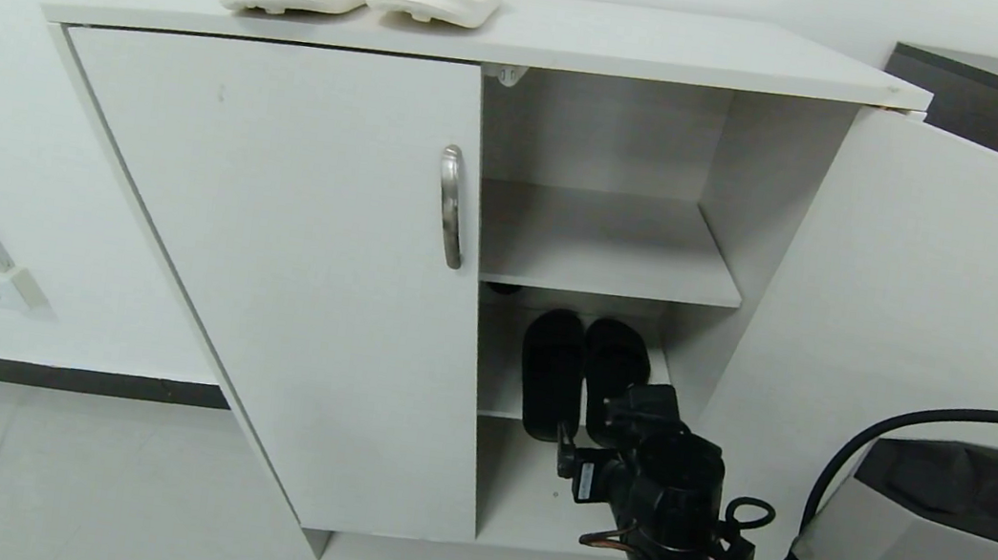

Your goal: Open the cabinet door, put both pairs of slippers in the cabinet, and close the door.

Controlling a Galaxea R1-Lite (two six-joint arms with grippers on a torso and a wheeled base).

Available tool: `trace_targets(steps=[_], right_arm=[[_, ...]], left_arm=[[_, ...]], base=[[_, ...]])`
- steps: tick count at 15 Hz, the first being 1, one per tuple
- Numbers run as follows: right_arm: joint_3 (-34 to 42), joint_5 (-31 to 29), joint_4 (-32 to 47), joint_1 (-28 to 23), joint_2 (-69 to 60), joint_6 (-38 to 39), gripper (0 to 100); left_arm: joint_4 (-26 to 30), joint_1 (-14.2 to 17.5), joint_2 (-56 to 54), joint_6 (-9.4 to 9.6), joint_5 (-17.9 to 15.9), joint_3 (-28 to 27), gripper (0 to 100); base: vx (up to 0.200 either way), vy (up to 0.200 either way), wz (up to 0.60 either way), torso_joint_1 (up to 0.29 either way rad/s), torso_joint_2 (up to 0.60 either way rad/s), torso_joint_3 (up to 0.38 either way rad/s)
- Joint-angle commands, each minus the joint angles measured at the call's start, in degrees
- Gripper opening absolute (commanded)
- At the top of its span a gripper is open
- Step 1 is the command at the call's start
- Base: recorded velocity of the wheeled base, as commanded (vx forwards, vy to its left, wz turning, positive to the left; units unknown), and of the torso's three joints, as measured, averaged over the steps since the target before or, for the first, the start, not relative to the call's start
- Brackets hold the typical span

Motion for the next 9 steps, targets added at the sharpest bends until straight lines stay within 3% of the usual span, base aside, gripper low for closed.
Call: trace_targets(steps=[1, 3, 9], right_arm=[[-0.01, -0.01, 0.01, 0.02, -0.02, -0.01, 100], [0.08, -0.18, 0.01, 0.11, -0.02, -0.01, 100], [0.26, -0.18, -0.7, 0.11, 0.25, -0.71, 100]], left_arm=[[-0.01, -0.01, 0.07, 0.01, -0.02, 0.01, 0], [-0.01, -0.01, 0.07, -0.25, 0.07, 0.01, 0], [-0.01, -0.01, 0.07, -0.43, 0.07, 0.01, 0]], base=[[-0.2, 0.0, 0.0, -0.002, 0.0, 0.002], [-0.2, 0.0, 0.0, 0.0, 0.0, 0.002], [0.0, 0.0, 0.0, 0.0, 0.0, 0.0]])
